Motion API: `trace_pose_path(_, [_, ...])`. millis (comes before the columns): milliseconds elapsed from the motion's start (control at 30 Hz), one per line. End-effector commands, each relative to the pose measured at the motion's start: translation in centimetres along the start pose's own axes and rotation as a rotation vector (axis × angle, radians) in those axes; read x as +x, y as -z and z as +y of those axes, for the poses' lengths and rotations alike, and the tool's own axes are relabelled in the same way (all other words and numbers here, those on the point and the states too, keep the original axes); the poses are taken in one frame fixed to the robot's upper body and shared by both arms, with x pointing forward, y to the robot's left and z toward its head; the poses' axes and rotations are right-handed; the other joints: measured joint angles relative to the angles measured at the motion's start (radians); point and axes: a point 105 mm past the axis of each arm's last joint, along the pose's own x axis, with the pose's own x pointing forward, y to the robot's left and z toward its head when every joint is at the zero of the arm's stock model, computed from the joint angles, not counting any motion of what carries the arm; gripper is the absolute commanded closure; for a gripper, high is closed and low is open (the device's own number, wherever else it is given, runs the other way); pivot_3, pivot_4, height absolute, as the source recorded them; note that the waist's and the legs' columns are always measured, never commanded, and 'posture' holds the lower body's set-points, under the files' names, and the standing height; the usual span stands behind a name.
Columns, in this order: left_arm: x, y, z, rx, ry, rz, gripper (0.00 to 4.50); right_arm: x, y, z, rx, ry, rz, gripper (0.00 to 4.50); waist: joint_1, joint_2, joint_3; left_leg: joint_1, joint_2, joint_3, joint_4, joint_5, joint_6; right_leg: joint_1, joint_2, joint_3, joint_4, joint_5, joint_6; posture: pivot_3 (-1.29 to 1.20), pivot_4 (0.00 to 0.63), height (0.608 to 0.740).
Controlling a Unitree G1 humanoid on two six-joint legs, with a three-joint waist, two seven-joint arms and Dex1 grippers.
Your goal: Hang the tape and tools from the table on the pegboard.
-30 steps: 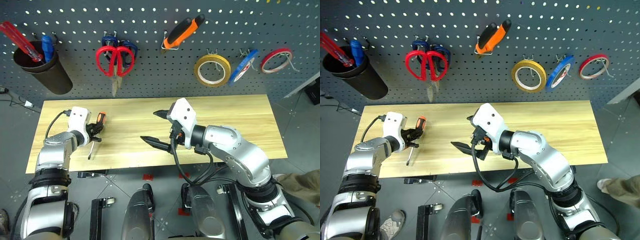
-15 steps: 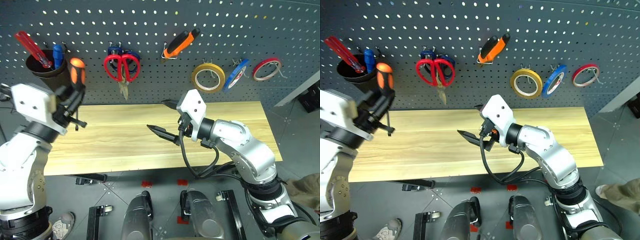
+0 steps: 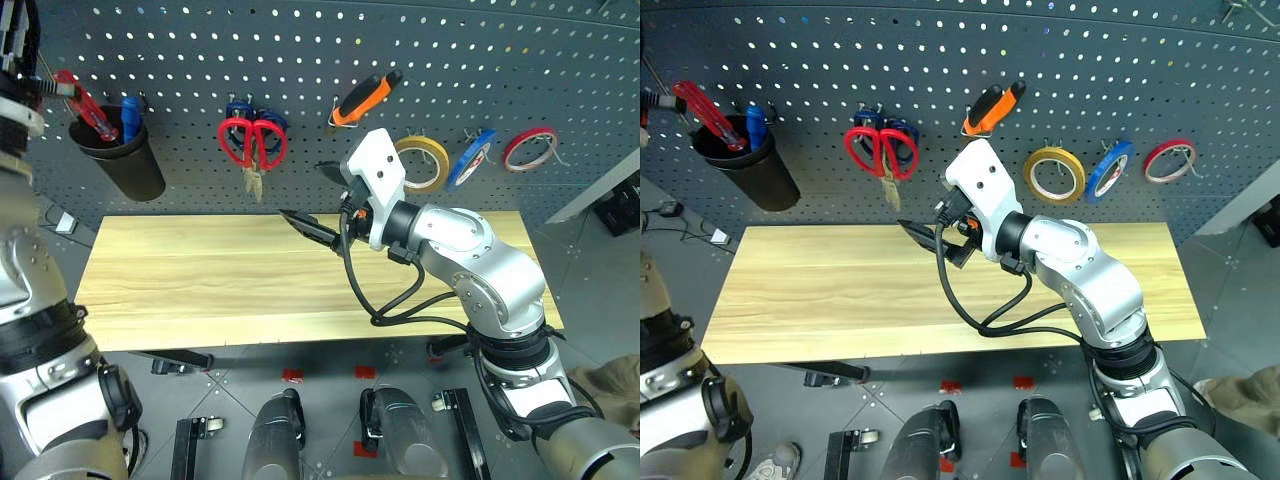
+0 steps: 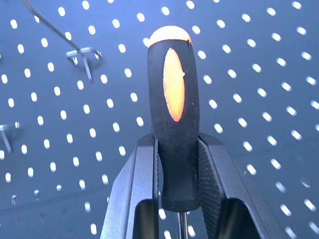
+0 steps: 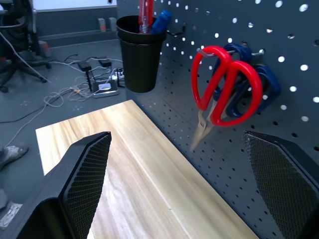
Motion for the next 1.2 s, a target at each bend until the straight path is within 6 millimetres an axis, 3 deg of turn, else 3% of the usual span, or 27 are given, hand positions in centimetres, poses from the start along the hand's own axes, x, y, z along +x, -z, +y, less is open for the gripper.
trace_pose_path(33, [0.9,0.9,0.3,0.064,-0.028,-0.037,3.82,0.0,-2.1,0.0,-0.021,0.022,-0.072,0.00,-0.002,0.000,0.000,0.000,0.000,0.000,0.000,0.000,0.000,0.000,0.000,0.000,0.000,0.000,0.000,-0.23,0.193,0.740])
trace_pose_path(167, [1.0,2.6,-0.2,0.052,-0.043,-0.034,3.82,0.1,-2.6,0.4,-0.017,0.012,-0.082,0.00,-0.008,0.000,-0.001,0.000,0.001,0.000,0.001,0.000,0.000,0.000,0.001,0.000,0.002,0.000,0.000,-0.26,0.201,0.740])
trace_pose_path(333, [-0.5,3.8,0.2,0.075,-0.094,-0.011,3.82,-0.1,-2.4,0.4,-0.022,0.013,-0.069,0.00,-0.023,0.000,-0.001,0.000,0.000,0.000,0.000,0.000,0.000,0.000,0.000,0.000,0.001,0.000,0.000,-0.25,0.202,0.740])
trace_pose_path(533, [-1.8,4.9,0.6,0.088,-0.142,0.013,1.89,0.0,-2.1,0.5,-0.020,0.007,-0.061,0.00,-0.027,0.000,-0.001,0.000,0.001,0.000,0.001,0.000,0.000,-0.001,0.000,0.001,0.003,0.000,0.000,-0.25,0.199,0.740])
trace_pose_path(633, [-1.7,4.1,-0.3,0.069,-0.121,-0.027,1.03,-0.1,-1.9,0.3,-0.021,0.011,-0.054,0.00,-0.027,0.000,-0.001,0.000,0.001,0.000,0.003,0.000,0.001,0.000,0.000,0.000,0.004,0.000,0.000,-0.25,0.196,0.740])
trace_pose_path(767, [-1.3,3.2,-3.5,0.056,-0.008,-0.052,1.03,-0.3,-1.5,0.0,-0.020,0.023,-0.043,0.00,-0.024,0.000,-0.004,0.000,0.000,0.000,0.004,0.000,0.001,0.000,-0.001,0.001,0.006,0.000,0.000,-0.25,0.193,0.740])
trace_pose_path(867, [-2.1,4.0,-5.4,0.024,0.062,-0.010,1.03,-0.5,-1.1,-0.1,-0.016,0.033,-0.034,0.00,-0.026,0.001,-0.012,0.000,0.000,0.000,0.004,0.001,0.001,0.000,-0.001,0.001,0.007,0.000,0.000,-0.25,0.188,0.740])
trace_pose_path(1000, [-5.8,7.5,-6.8,-0.050,0.137,0.183,1.03,-1.0,-0.2,-0.5,-0.021,0.048,-0.008,0.00,-0.044,0.002,-0.026,0.002,0.000,0.001,0.004,0.001,0.001,0.000,-0.001,0.003,0.008,0.000,0.000,-0.25,0.185,0.740])
trace_pose_path(1200, [-9.0,9.9,-6.6,-0.117,0.157,0.357,1.03,-1.7,0.8,-1.3,-0.042,0.085,0.017,0.00,-0.053,0.002,-0.028,0.002,0.001,-0.001,0.005,0.002,0.001,-0.001,0.000,0.003,0.015,0.000,0.000,-0.24,0.174,0.740])
